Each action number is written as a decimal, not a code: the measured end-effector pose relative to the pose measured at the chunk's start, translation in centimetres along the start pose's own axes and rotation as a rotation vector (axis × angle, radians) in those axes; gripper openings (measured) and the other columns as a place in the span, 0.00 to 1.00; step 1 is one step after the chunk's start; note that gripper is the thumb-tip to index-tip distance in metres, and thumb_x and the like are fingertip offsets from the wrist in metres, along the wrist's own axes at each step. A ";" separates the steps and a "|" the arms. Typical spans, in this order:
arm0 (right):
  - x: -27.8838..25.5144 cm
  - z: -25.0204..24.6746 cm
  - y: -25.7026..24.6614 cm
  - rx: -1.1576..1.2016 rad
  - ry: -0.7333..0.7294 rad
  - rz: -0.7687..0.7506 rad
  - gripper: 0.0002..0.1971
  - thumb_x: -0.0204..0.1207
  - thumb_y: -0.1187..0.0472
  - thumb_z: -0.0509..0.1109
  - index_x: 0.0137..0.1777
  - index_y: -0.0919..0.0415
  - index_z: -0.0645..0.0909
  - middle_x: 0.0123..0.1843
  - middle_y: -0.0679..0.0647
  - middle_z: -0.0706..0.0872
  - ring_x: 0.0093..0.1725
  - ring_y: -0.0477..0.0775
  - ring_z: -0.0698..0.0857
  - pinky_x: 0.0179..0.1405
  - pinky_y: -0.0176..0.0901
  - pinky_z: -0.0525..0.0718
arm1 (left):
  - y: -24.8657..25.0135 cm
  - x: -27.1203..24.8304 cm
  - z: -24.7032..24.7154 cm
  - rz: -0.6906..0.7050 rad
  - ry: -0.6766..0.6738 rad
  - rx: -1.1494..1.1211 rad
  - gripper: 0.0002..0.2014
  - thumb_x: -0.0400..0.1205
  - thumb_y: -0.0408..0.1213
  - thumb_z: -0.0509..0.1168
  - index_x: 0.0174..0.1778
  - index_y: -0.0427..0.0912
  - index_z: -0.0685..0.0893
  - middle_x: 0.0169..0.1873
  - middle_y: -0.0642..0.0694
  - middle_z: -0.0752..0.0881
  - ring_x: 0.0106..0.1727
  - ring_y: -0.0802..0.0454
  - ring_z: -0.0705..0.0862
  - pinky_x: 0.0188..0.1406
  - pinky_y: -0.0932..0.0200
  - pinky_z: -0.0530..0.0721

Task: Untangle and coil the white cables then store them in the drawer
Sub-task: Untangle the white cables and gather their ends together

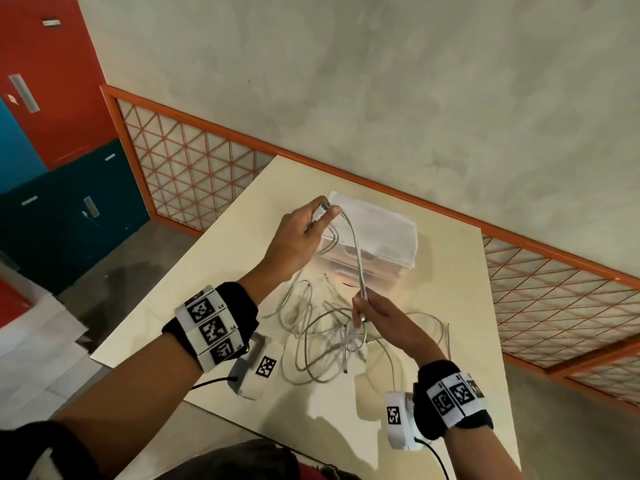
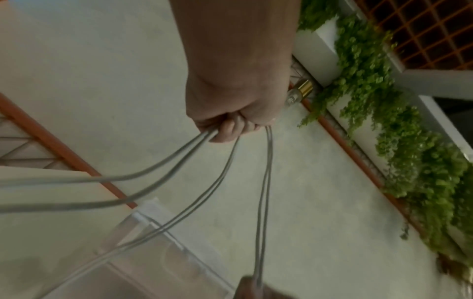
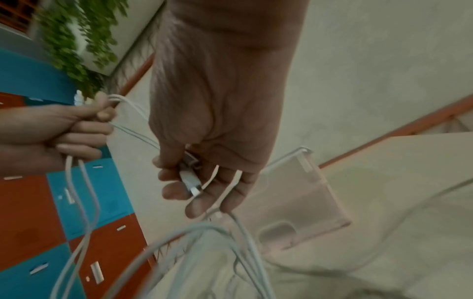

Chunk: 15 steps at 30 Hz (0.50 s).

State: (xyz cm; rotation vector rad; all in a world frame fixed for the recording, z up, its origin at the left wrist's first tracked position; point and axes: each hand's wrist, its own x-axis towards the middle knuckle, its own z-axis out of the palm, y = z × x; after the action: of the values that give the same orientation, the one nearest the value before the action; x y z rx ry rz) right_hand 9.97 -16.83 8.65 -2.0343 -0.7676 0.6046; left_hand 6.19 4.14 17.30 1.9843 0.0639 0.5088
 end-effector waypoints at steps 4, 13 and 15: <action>-0.1 -0.5 1.3 0.026 0.097 0.003 0.17 0.87 0.61 0.53 0.36 0.55 0.75 0.34 0.51 0.81 0.38 0.47 0.79 0.51 0.43 0.76 | -0.9 0.1 -0.3 -0.047 -0.011 0.111 0.13 0.85 0.50 0.57 0.38 0.48 0.76 0.19 0.45 0.63 0.22 0.53 0.77 0.25 0.63 0.65; 0.0 -2.9 3.2 0.083 0.331 0.196 0.08 0.85 0.60 0.60 0.49 0.60 0.78 0.32 0.50 0.80 0.29 0.46 0.80 0.31 0.34 0.76 | -6.5 -0.6 -3.4 0.004 -0.033 0.586 0.18 0.84 0.55 0.55 0.53 0.45 0.81 0.41 0.35 0.87 0.47 0.33 0.84 0.41 0.46 0.79; 0.5 -1.9 4.0 0.086 0.326 0.227 0.10 0.85 0.61 0.57 0.50 0.62 0.79 0.34 0.51 0.82 0.31 0.46 0.81 0.29 0.26 0.76 | -7.1 -0.4 -4.6 0.009 -0.020 0.621 0.19 0.84 0.55 0.54 0.49 0.44 0.80 0.38 0.36 0.87 0.44 0.33 0.84 0.38 0.46 0.80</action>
State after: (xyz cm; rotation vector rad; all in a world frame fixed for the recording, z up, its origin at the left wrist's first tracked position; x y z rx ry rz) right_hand 12.74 -19.31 6.14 -2.0852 -0.3161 0.4076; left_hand 5.31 11.21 12.74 2.5949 0.2223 0.5138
